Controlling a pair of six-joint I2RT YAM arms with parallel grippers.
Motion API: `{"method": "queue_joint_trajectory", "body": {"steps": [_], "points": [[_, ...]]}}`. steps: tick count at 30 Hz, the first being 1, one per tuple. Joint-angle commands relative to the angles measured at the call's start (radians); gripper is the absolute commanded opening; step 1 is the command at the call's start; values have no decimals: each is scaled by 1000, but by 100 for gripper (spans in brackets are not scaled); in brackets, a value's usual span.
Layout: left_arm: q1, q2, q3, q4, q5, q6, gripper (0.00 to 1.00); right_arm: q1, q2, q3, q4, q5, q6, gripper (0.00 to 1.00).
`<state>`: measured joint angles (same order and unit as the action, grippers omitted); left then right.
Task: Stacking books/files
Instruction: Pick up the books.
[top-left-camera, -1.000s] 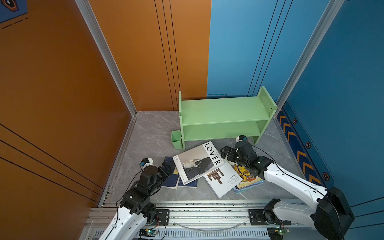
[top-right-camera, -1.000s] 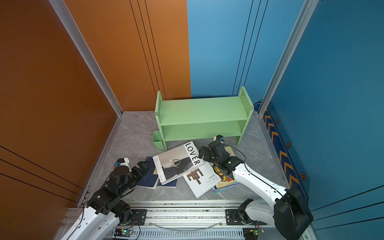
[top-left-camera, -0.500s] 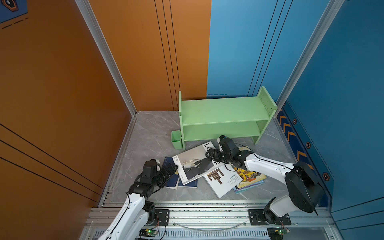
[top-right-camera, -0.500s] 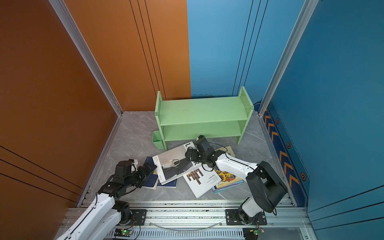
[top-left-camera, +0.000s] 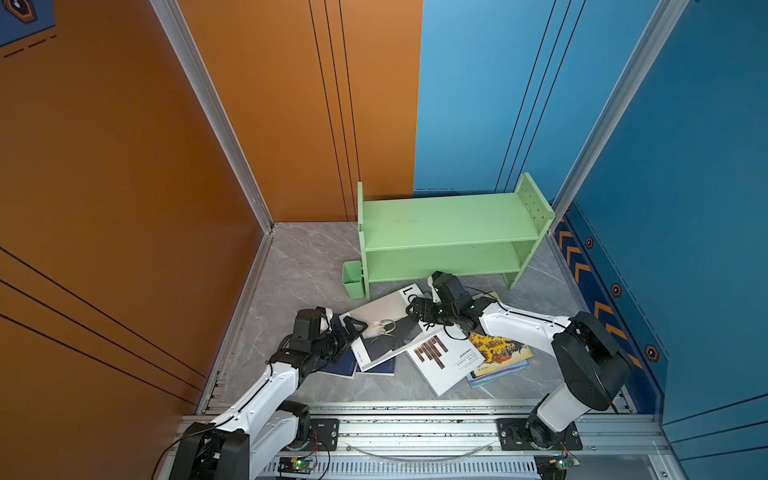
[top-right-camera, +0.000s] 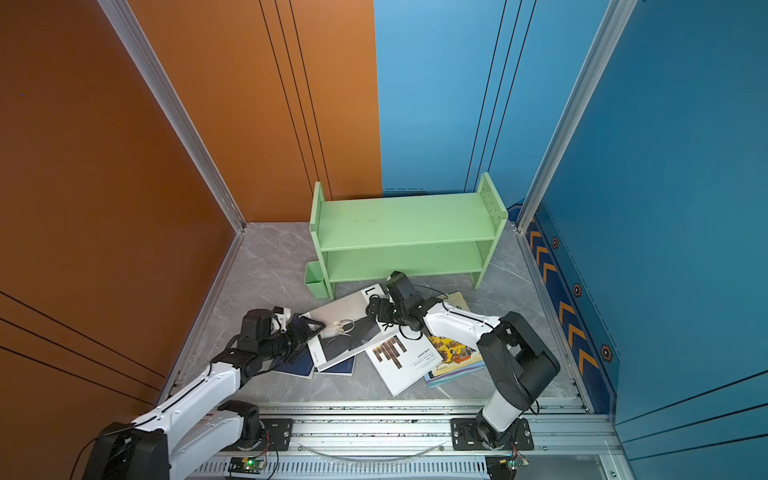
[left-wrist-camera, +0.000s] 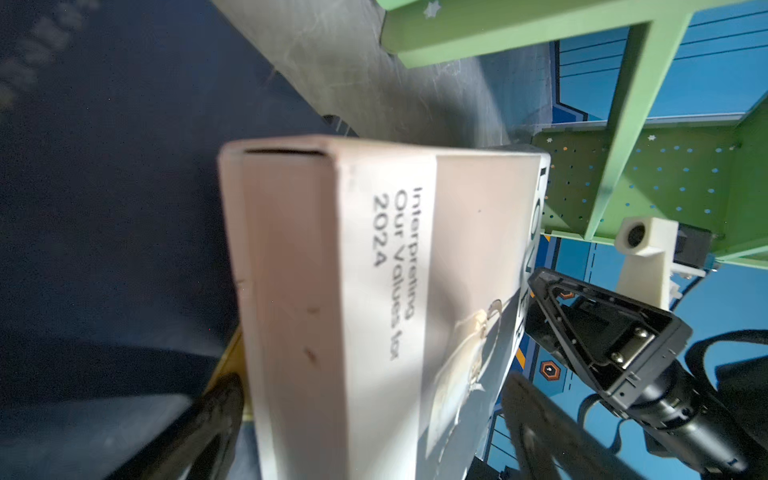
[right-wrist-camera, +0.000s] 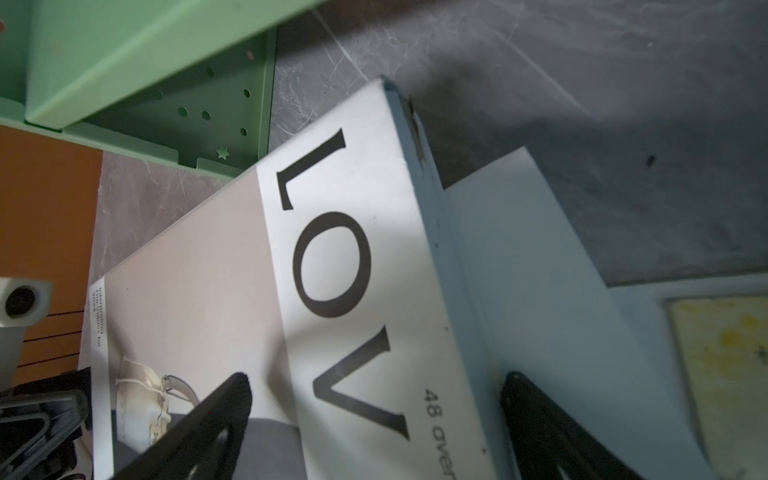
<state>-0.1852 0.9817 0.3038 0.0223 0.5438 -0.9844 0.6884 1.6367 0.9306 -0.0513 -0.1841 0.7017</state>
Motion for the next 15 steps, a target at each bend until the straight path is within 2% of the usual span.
{"method": "queue_joint_trajectory", "body": {"steps": [1,10,15], "points": [[-11,14,28,89,64,6,98,3,20,24,25,-48,-10,96],[-23,-52,58,112,94,-18,99,-12,42,26,71,-114,20,96],[-24,-117,72,75,88,-41,88,-27,41,22,100,-146,35,96]]}}
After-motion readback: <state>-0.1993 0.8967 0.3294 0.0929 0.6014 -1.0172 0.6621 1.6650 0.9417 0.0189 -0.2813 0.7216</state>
